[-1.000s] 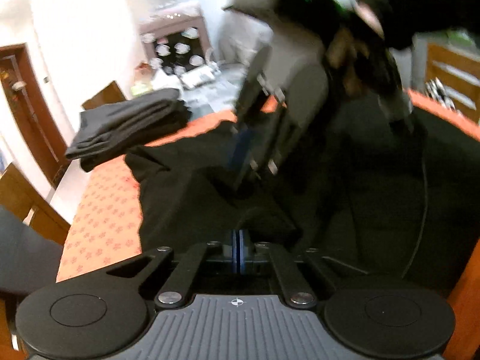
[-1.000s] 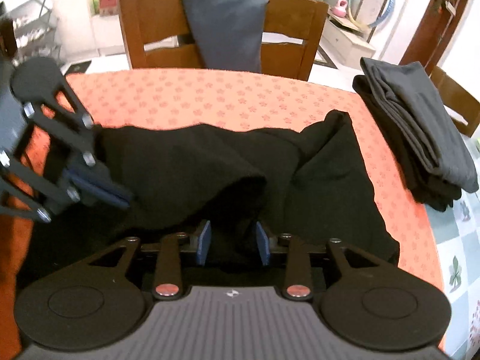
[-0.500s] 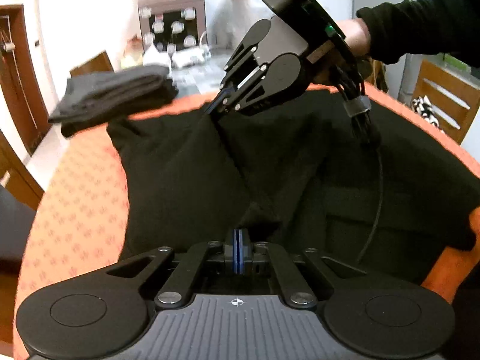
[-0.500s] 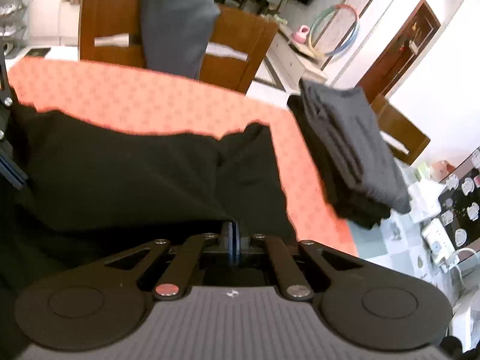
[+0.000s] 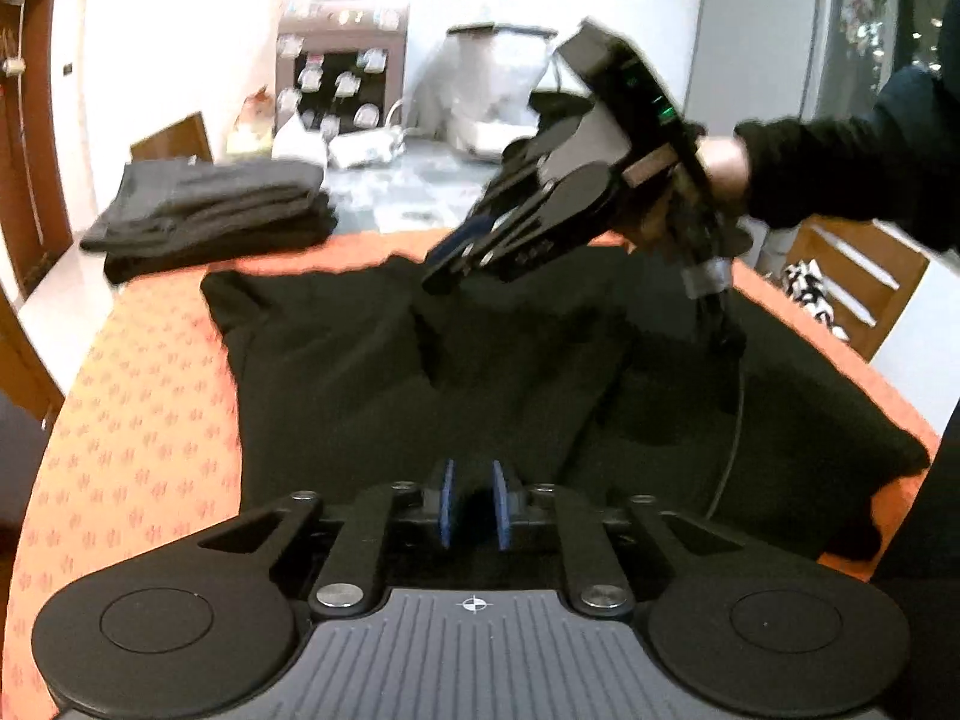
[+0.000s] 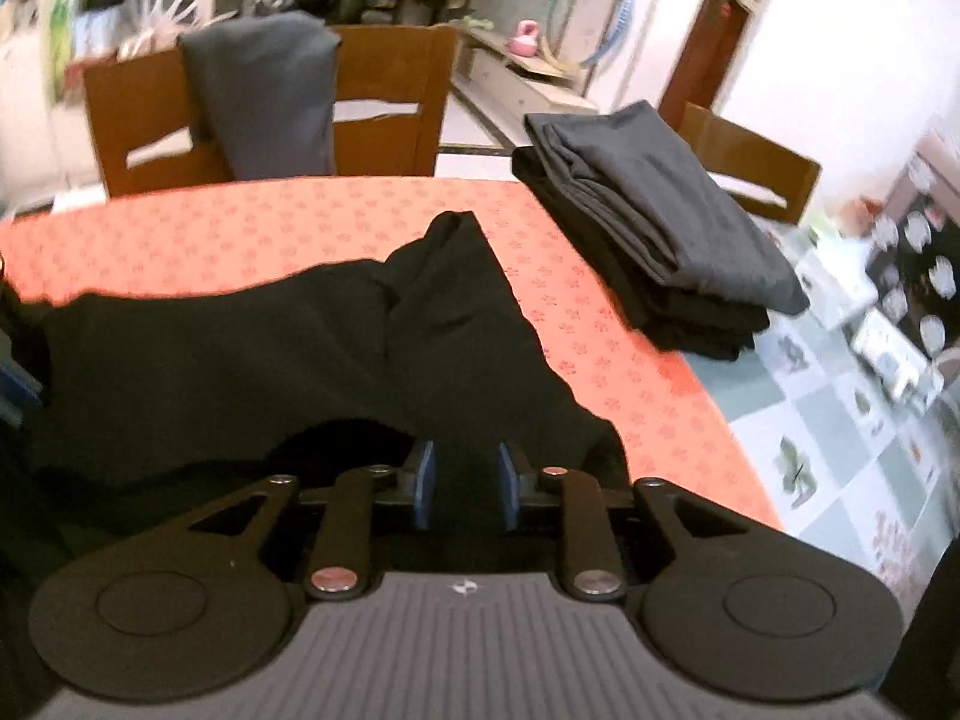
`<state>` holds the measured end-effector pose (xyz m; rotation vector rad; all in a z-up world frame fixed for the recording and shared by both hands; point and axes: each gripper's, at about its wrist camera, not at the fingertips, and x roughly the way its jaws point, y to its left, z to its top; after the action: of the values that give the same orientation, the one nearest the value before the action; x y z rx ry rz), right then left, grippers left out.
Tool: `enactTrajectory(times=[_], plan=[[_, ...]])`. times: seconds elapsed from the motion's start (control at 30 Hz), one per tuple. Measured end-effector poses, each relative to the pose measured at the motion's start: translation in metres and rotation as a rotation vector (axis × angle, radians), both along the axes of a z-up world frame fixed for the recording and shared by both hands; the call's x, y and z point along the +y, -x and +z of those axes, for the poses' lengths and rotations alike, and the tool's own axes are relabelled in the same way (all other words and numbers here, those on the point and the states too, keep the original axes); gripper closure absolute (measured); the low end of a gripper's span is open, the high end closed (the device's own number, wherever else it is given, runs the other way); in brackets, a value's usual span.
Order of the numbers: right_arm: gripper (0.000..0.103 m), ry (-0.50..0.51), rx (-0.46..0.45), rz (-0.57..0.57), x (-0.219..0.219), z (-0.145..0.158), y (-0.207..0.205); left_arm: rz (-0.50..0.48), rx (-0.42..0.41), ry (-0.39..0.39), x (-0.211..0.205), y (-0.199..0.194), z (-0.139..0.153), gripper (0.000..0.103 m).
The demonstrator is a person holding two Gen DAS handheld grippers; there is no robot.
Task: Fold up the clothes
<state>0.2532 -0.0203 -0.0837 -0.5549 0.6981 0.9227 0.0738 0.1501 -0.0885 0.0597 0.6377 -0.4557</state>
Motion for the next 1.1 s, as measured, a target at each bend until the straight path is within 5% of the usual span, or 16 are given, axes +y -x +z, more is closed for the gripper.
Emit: enactTrajectory(times=[0.07, 0.2, 0.27, 0.33, 0.4, 0.67, 0.83, 1.1], plan=[[0.076, -0.064, 0.042, -0.031, 0.001, 0.003, 0.000, 0.003, -0.029, 0.018, -0.001, 0.000, 0.005, 0.084], [0.076, -0.181, 0.129, -0.059, 0.010, 0.002, 0.003, 0.094, -0.014, 0.077, 0.009, -0.008, 0.003, 0.063], [0.076, -0.187, 0.147, -0.055, 0.018, -0.003, 0.007, 0.132, 0.031, 0.087, 0.013, -0.013, -0.004, 0.065], [0.076, -0.176, 0.143, -0.058, 0.020, -0.005, 0.011, 0.096, 0.113, 0.051, 0.011, -0.020, -0.018, 0.079], [0.076, -0.164, 0.139, -0.062, 0.022, -0.006, 0.015, 0.057, 0.178, 0.007, 0.009, -0.024, -0.032, 0.081], [0.074, -0.127, 0.125, -0.083, 0.025, -0.007, 0.034, 0.031, 0.099, -0.013, 0.017, -0.011, -0.019, 0.069], [0.068, -0.173, 0.133, -0.178, -0.005, 0.025, 0.075, 0.025, 0.044, -0.014, 0.036, 0.007, 0.004, 0.062], [0.063, -0.218, 0.150, -0.379, -0.032, 0.049, 0.161, 0.033, 0.075, -0.049, 0.094, -0.012, 0.018, 0.060]])
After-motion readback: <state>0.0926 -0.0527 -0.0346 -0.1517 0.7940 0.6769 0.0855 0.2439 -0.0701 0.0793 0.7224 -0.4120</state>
